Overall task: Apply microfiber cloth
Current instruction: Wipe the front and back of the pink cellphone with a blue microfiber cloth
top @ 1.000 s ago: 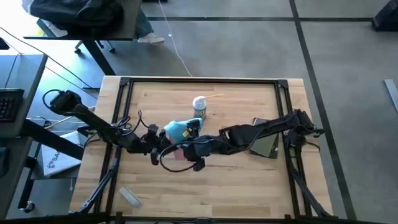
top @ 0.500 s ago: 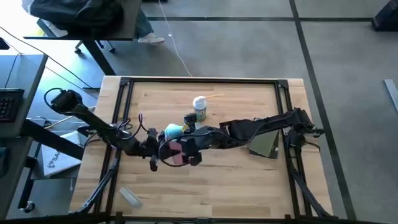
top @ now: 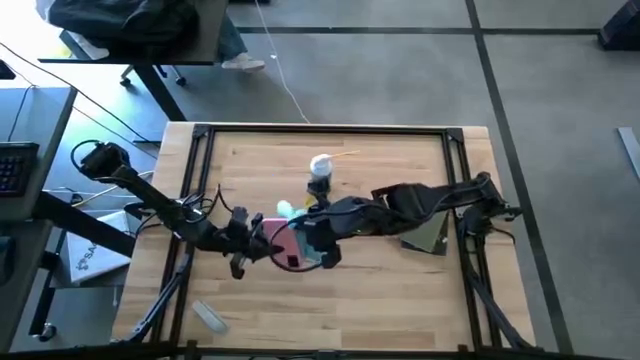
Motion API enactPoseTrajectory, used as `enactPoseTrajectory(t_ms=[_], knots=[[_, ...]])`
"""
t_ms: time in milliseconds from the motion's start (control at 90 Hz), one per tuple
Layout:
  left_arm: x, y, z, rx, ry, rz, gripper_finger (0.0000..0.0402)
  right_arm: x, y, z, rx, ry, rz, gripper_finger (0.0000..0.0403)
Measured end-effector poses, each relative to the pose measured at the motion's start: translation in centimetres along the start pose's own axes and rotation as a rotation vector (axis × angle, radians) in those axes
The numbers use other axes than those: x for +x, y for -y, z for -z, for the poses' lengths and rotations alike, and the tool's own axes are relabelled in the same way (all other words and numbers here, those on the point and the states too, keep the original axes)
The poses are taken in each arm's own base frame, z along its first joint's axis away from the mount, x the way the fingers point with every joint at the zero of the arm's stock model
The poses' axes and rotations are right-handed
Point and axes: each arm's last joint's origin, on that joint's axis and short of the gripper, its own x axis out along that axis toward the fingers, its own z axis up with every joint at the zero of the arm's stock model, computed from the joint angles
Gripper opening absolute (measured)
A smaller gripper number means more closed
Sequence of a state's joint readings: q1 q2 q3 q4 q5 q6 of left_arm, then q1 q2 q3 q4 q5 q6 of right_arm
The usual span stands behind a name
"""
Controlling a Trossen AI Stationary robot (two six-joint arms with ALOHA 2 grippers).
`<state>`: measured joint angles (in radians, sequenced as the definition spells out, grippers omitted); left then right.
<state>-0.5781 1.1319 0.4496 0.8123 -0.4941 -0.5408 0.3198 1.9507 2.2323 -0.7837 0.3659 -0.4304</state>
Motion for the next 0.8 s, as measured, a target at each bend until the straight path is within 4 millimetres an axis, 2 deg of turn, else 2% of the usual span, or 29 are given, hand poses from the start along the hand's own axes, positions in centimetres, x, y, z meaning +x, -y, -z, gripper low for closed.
enactPoseTrajectory(t_ms=[122, 367, 533, 667, 800], knots=[[0.0, 0.0, 0.0, -0.003, 0.003, 0.002, 0.0014, 0.7, -0.4, 0.2, 0.017, 0.006, -0.006, 0.0000], [0.0, -0.1, 0.0, -0.021, 0.006, -0.013, 0.0014, 4.2, -1.1, 2.1, 0.045, 0.040, 0.030, 0.0000], [0.0, -0.2, 0.0, -0.036, 0.028, -0.047, 0.0014, 6.1, -2.3, 3.7, 0.089, 0.040, 0.031, 0.0000], [-0.3, -0.1, -0.7, -0.028, 0.064, -0.042, 0.0014, 6.7, -3.5, 4.6, 0.135, 0.015, 0.008, 0.0000], [-1.0, 0.2, -1.9, 0.031, 0.105, -0.040, 0.0014, 6.4, -4.7, 4.6, 0.133, -0.006, -0.008, 0.0000]])
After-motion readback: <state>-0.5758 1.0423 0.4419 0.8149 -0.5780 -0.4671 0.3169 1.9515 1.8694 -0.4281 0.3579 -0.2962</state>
